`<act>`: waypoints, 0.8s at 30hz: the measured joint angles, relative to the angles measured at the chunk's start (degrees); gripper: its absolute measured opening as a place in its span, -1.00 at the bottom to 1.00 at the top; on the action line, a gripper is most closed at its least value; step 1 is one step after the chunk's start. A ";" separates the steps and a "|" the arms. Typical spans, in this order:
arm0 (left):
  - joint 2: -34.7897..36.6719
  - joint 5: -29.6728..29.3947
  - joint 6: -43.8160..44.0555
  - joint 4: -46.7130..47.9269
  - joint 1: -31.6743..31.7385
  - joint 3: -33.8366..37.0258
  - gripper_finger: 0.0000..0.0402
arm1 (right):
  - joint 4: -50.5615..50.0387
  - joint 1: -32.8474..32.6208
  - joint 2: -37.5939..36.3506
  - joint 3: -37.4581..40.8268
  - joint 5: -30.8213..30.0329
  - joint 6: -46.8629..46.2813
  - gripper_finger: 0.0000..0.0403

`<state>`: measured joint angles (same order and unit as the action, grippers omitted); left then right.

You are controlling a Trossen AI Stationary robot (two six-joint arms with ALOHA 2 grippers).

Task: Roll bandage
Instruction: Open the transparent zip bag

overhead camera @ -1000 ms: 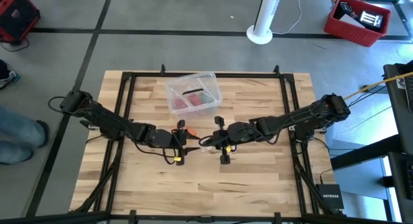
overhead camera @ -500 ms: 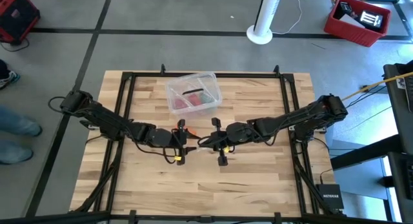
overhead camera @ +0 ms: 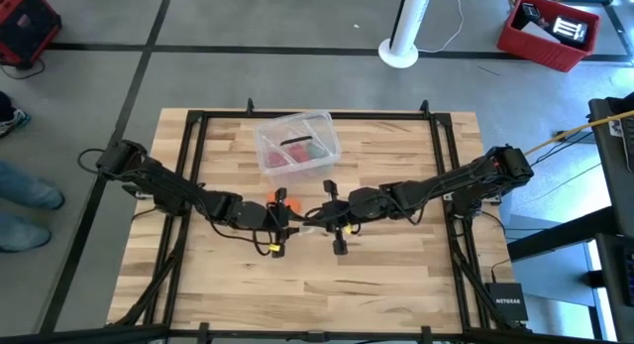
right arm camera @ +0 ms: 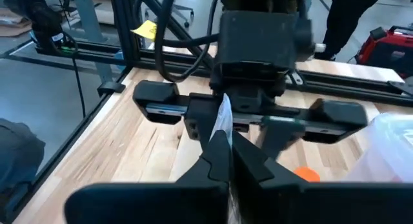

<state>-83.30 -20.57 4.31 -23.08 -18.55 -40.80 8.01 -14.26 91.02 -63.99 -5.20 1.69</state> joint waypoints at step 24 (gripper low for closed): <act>10.91 -5.06 14.81 56.63 7.51 -17.34 -0.99 | -12.65 0.02 3.94 -12.67 -11.84 30.61 -0.35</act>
<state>-72.40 -25.62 19.11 33.55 -11.04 -58.13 -4.64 -14.24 94.96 -76.66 -17.04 32.30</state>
